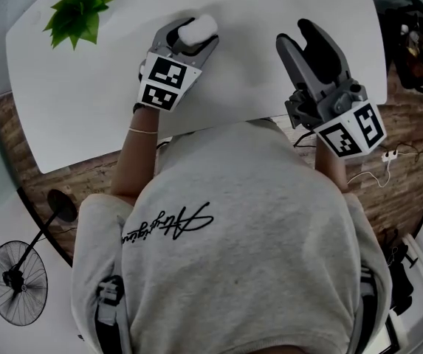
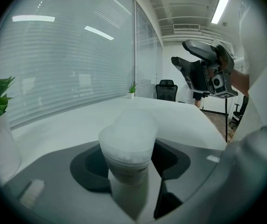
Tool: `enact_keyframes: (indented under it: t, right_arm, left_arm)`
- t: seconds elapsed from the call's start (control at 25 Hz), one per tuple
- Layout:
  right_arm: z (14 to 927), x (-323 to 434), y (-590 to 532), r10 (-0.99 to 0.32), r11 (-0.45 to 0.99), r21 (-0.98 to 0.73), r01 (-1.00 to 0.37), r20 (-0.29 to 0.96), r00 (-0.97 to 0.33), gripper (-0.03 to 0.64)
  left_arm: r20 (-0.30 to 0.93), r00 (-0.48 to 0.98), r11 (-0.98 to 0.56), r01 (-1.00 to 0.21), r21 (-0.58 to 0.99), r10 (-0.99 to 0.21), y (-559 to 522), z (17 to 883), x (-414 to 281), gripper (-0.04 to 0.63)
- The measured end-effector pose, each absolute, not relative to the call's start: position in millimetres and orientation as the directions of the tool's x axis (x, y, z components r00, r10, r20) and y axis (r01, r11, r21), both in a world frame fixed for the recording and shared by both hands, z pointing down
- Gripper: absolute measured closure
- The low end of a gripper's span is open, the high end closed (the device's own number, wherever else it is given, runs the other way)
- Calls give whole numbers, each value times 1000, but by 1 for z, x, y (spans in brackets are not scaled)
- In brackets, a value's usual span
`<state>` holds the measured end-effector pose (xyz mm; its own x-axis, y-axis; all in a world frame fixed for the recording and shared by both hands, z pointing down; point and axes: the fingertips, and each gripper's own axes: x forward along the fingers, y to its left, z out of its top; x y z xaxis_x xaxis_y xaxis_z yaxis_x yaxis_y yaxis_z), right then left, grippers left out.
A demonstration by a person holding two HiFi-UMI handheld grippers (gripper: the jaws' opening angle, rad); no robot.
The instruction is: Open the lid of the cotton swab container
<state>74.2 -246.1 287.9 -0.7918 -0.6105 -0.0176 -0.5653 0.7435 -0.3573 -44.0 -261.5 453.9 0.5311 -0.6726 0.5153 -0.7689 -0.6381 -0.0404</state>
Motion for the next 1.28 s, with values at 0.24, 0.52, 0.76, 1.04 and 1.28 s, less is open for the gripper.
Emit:
enact_keyframes:
  t: [0.24, 0.52, 0.76, 1.04, 1.28]
  right_arm:
    - [288, 63, -243, -608, 746, -357, -562, -20, -794, 419]
    - [290, 53, -236, -606, 746, -355, -564, -12, -795, 422]
    - [290, 46, -228, -607, 748, -344, -568, -7, -795, 422]
    - [285, 45, -221, -615, 747, -325, -580, -7, -789, 422]
    - [283, 45, -220, -611, 754, -313, -578, -8, -792, 422]
  left_arm:
    - [515, 533, -640, -767, -39, -671, -262, 455, -45, 362]
    - [516, 550, -661, -749, -42, -656, -261, 455, -44, 357]
    - [514, 582, -698, -714, -46, -630, -256, 455, -41, 359]
    - [515, 608, -724, -689, -35, -604, -251, 453, -40, 359]
    - [518, 627, -747, -664, -36, -582, -244, 441, -41, 359]
